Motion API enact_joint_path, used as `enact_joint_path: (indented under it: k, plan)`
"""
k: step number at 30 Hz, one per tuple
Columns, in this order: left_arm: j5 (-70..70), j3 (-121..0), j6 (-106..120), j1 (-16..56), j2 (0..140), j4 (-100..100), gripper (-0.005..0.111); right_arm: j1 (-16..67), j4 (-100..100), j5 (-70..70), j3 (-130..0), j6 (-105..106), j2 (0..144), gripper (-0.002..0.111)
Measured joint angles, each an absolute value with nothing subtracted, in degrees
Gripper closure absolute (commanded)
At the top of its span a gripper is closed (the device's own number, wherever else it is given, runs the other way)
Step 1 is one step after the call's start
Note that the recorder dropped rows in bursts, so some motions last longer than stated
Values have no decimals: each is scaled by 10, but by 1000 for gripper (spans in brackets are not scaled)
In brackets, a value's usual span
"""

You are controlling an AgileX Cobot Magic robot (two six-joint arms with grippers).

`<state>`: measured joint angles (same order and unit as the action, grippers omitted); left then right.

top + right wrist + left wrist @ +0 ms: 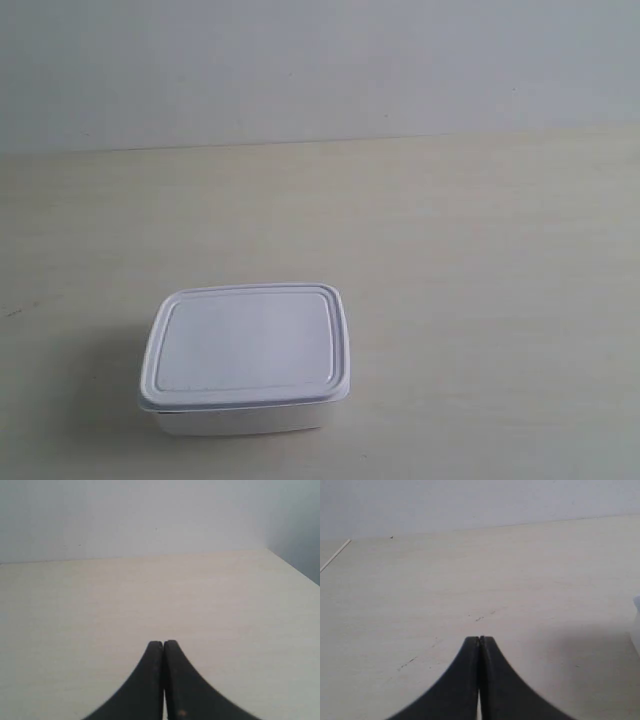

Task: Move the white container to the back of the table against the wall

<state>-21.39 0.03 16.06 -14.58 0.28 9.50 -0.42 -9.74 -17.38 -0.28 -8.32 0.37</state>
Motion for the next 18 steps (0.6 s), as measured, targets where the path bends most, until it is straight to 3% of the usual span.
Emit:
enact_joint_path:
  k: [18]
  plan:
    - [-208, 0, 161, -146, 29, 95, 107, -4, -97, -174, -3, -83, 5, 108]
